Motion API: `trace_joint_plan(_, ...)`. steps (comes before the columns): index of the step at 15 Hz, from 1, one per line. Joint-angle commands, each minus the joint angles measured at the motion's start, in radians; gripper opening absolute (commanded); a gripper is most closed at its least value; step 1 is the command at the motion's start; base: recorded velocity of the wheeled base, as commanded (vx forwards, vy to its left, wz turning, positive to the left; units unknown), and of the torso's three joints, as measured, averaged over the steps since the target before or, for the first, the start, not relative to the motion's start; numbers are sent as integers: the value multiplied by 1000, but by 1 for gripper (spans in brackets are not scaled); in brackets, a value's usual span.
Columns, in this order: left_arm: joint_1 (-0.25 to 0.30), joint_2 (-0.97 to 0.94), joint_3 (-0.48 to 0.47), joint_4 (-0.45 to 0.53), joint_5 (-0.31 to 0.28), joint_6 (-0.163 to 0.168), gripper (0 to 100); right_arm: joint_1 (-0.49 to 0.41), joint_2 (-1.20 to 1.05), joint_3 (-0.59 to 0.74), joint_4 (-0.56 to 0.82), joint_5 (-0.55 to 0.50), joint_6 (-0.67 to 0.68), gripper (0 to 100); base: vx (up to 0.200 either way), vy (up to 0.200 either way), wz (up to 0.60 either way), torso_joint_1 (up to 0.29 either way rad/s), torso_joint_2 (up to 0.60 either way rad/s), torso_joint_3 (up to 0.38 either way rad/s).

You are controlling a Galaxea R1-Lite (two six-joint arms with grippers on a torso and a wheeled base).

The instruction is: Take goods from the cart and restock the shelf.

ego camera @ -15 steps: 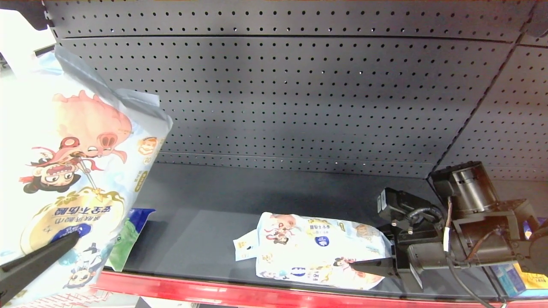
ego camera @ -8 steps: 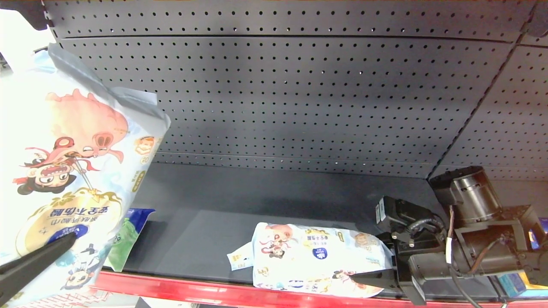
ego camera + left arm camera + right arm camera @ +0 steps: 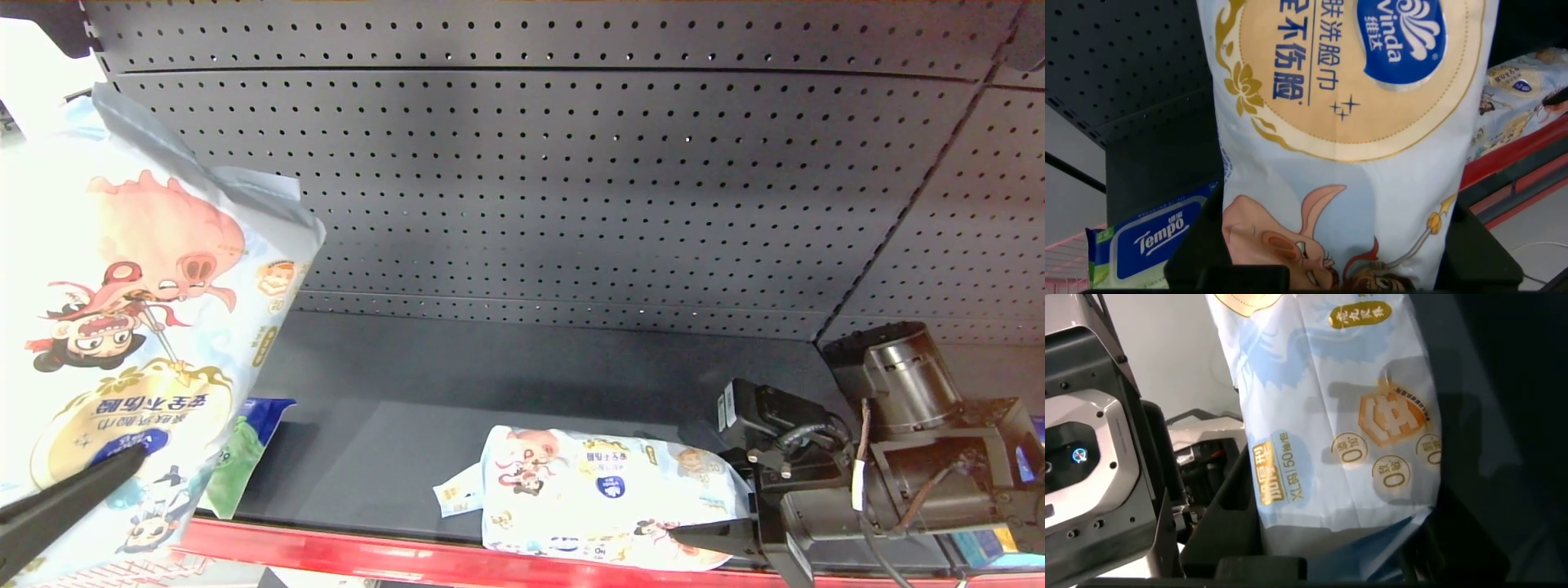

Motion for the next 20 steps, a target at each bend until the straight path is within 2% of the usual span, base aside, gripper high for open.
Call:
trace_joint_plan(1,0,-1,0,0,0,0,0,-2,2,2,1,-1,-1,0,0,0,0,0,0,0)
trace_joint_plan(4,0,-1,2,1,0,0,0,-1,5,-6,1,5,2,0,0,0,0,0,0,0)
trace_joint_plan(5,0,-1,2,0,0,0,0,-1,3,-9,1,5,21,100,0,0,0,0,0,0)
trace_joint_plan(10,-15,16,2,3,-2,2,0,-17,-93,8,1,0,30,100,0,0,0,0,0,0)
trace_joint_plan(13,-43,61,-3,1,-2,3,0,-91,-219,80,-2,4,18,100,0,0,0,0,0,0)
trace_joint_plan(15,-81,128,-6,0,0,8,0,-169,-417,208,-49,4,16,100,0,0,0,0,0,0)
trace_joint_plan(17,-95,200,-26,-2,0,71,0,-249,-586,327,-125,2,28,100,0,0,0,0,0,0)
trace_joint_plan(18,-95,263,-54,0,0,131,0,-329,-742,404,-137,0,39,100,0,0,0,0,0,0)
trace_joint_plan(20,-104,354,-101,-2,-2,192,0,-442,-969,465,-131,-3,126,100,0,0,0,0,0,0)
